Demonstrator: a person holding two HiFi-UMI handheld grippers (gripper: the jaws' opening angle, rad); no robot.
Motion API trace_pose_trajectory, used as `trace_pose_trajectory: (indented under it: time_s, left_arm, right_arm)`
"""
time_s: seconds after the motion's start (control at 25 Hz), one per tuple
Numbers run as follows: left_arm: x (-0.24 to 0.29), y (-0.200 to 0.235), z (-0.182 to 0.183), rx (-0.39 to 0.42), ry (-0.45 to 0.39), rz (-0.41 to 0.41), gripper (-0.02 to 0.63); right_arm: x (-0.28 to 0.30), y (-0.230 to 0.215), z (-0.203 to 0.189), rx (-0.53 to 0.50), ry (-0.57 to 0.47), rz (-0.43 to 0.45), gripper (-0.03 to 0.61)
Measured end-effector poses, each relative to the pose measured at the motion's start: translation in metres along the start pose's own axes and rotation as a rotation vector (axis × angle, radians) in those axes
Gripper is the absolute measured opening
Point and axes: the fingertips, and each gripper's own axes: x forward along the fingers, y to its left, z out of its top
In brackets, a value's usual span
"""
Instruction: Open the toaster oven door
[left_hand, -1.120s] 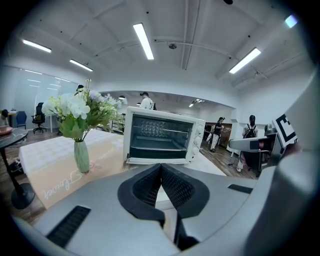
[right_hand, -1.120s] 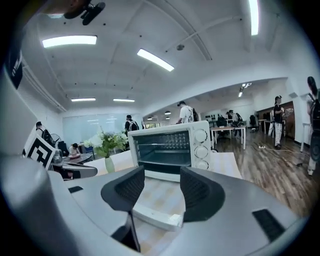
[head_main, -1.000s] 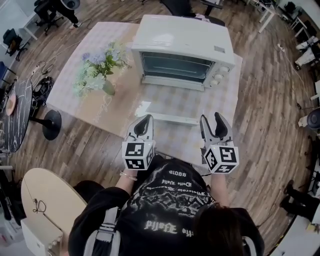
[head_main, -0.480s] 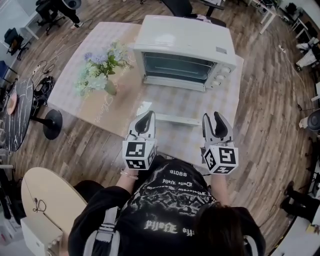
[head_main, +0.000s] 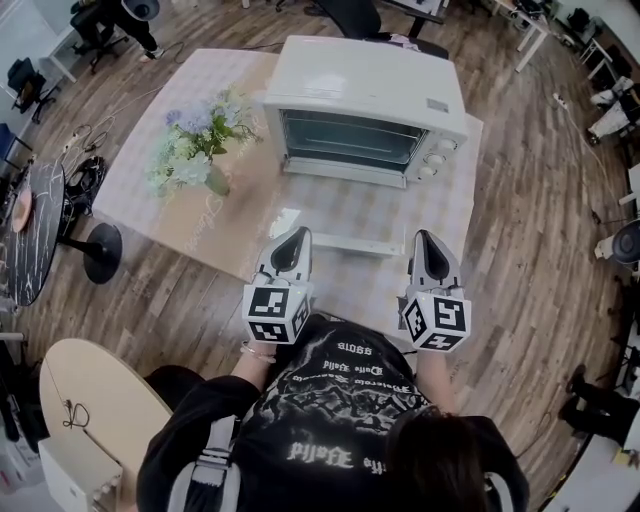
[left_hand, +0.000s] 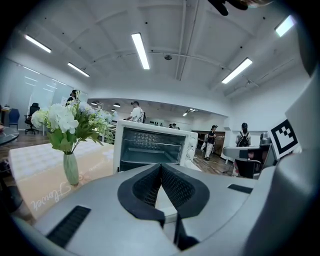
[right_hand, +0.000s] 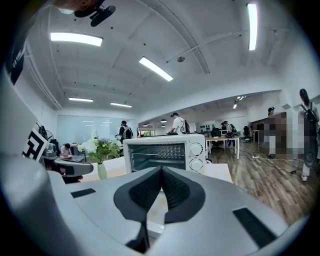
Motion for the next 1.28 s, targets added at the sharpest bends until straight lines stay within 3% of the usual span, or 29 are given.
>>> trace_pose_trajectory:
  time_s: [1.28]
  left_arm:
    - [-0.008,-0.017,-0.020,0.097,0.046,-0.042,0.020]
  right_arm:
    - [-0.003,0.024,-0.019,-0.076,0.048,0.092,0.008]
